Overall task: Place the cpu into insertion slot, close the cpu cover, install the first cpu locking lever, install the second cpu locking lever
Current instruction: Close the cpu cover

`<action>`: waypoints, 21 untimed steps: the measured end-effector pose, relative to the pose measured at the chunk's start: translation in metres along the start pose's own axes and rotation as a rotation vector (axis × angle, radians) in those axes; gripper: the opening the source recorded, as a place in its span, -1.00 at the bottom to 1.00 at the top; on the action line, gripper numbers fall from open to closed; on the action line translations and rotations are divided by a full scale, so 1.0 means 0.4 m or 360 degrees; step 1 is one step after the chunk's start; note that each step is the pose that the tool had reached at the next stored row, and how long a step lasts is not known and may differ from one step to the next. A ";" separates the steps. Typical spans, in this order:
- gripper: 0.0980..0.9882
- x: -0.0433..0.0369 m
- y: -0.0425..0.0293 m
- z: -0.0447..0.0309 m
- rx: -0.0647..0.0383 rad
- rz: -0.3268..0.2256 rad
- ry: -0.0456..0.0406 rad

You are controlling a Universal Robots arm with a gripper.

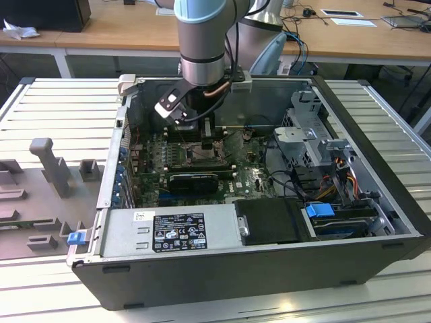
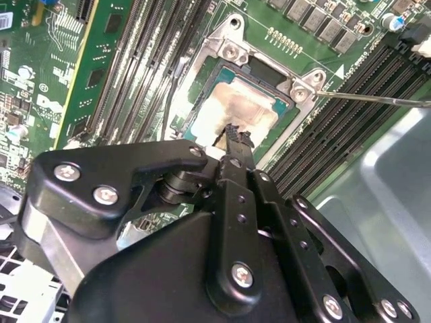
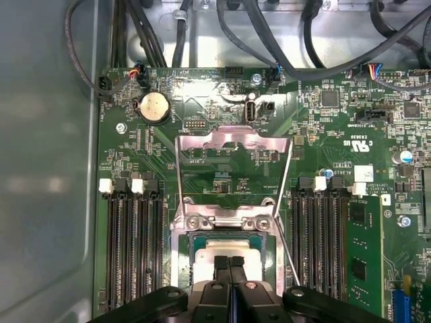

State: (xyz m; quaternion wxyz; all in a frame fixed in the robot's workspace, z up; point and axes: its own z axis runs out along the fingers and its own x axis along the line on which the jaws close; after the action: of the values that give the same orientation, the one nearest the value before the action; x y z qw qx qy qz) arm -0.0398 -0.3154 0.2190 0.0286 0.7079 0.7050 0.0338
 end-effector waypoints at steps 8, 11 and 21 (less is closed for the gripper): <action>-0.98 0.000 0.001 -0.008 0.0000 0.0000 0.0000; -0.98 0.000 0.001 -0.012 0.0000 0.0000 0.0000; -0.98 0.002 0.003 -0.031 0.0000 0.0000 0.0000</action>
State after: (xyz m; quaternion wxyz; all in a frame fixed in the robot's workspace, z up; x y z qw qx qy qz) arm -0.0397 -0.3148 0.2314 0.0285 0.7078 0.7050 0.0338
